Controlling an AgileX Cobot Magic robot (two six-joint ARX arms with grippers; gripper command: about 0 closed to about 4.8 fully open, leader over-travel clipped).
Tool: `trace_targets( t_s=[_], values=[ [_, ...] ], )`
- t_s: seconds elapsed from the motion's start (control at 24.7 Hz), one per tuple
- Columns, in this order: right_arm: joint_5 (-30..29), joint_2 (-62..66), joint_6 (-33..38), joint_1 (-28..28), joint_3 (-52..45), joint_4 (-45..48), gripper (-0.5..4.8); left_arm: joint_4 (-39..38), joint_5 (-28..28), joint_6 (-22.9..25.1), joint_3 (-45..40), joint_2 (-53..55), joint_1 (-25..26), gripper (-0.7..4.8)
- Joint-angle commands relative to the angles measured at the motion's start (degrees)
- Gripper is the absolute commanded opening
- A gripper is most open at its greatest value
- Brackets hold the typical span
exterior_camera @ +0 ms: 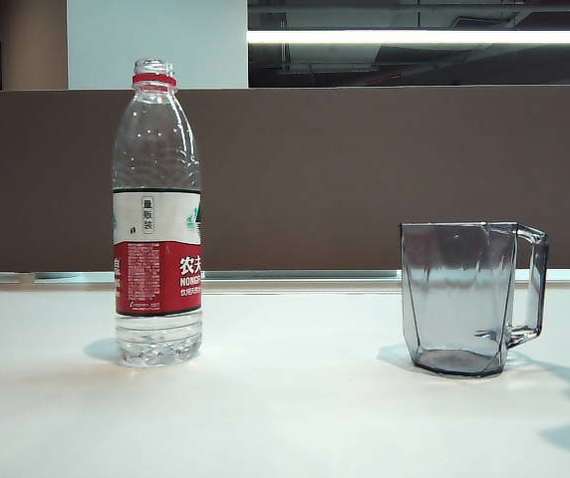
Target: Pick up the mineral water bottle with the left hand on the table and pour water into the mug until it's half full.
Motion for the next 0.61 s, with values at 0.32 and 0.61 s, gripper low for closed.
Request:
trace_targets(
  t_s=[0.32,0.61],
  values=[
    [2.51,0.04,0.02,11.82,0.26,-1.99,-0.02,10.49,-0.22,-0.39,0.37,12.0,-12.5,-0.05],
    [4.5,0.04,0.02,16.06,0.26,-4.55,-0.02,11.58,3.78,-0.33,0.24,13.73,-13.62,4.79]
  ],
)
